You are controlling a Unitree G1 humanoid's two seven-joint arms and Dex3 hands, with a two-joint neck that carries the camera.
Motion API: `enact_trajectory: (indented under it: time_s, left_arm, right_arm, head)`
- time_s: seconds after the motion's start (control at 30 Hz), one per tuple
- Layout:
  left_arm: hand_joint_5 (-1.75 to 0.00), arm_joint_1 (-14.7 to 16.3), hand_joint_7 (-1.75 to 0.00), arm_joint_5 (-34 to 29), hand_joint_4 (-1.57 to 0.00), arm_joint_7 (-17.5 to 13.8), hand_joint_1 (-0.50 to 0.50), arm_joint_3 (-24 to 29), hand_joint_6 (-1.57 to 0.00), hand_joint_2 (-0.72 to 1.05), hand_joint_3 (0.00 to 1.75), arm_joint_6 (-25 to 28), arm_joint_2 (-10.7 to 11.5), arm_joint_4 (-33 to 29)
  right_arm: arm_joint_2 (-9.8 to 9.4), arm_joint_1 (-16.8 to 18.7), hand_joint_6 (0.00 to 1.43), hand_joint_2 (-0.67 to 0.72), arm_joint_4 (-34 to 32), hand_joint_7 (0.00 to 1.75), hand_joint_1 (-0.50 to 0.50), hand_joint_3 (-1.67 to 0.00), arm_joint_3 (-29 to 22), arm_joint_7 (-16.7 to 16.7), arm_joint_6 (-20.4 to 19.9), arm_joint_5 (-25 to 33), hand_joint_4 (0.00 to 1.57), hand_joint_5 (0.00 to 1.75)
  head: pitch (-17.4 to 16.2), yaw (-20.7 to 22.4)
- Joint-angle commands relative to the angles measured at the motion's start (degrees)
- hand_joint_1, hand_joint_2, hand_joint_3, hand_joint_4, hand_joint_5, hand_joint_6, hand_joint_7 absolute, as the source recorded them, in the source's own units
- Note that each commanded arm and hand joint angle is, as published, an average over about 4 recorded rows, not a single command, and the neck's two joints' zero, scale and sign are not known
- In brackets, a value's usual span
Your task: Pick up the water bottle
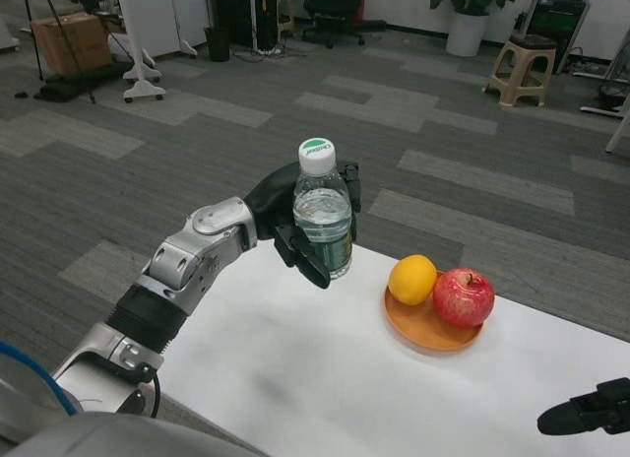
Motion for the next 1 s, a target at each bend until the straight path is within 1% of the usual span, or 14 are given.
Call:
enact_trajectory:
  time_s: [0.03,0.13,0.47,0.7,0.83,1.0]
  left_arm:
    - [-1.75,-0.67,-1.45,-0.69,-1.5,0.07,0.5,0.84,-1.28,0.52,0.17,0.23,0.93,-1.77]
    - [-1.75,-0.83,-1.4,-0.71,-1.5,0.07,0.5,0.79,-1.28,0.52,0.17,0.16,0.91,-2.08]
    - [-1.75,-0.65,-1.4,-0.53,-1.5,0.03,0.5,0.75,-1.28,0.52,0.17,0.3,0.82,-3.75]
    - [-1.75,-0.39,-1.4,-0.62,-1.5,0.03,0.5,0.81,-1.28,0.52,0.17,1.17,1.24,-4.96]
    - [-1.75,-0.39,-1.4,-0.69,-1.5,0.03,0.5,0.68,-1.28,0.43,0.17,1.81,1.5,-5.35]
    - [-1.75,-0.39,-1.4,-0.71,-1.5,0.03,0.5,0.66,-1.28,0.43,0.17,2.2,1.61,-5.42]
  right_arm:
    - [-0.09,0.19,0.0,0.53,0.28,0.0,-0.25,0.0,0.0,-0.17,-0.17,0.23,0.0,0.0]
    - [-0.09,0.19,0.0,0.53,0.12,0.0,-0.25,0.0,-0.02,-0.17,-0.17,0.23,0.0,0.0]
    - [-0.26,0.36,0.0,0.53,-0.54,0.0,-0.25,0.0,-0.15,-0.17,-0.17,0.23,0.0,0.0]
    - [-0.26,0.65,0.0,0.53,-0.93,0.0,-0.25,0.0,-0.11,-0.17,-0.17,0.23,0.0,0.0]
    - [-0.26,0.74,0.0,0.53,-1.15,0.0,-0.25,0.0,-0.13,-0.17,-0.17,0.23,0.0,0.0]
    - [-0.26,0.89,0.0,0.53,-1.28,0.0,-0.25,0.0,-0.2,-0.17,-0.17,0.23,0.0,0.0]
  head:
    - [0.06,-0.3]
    - [0.02,-0.38]
    - [0.67,-0.77]
    - [1.55,-1.29]
    - [1.78,-1.54]
    - [1.81,-1.82]
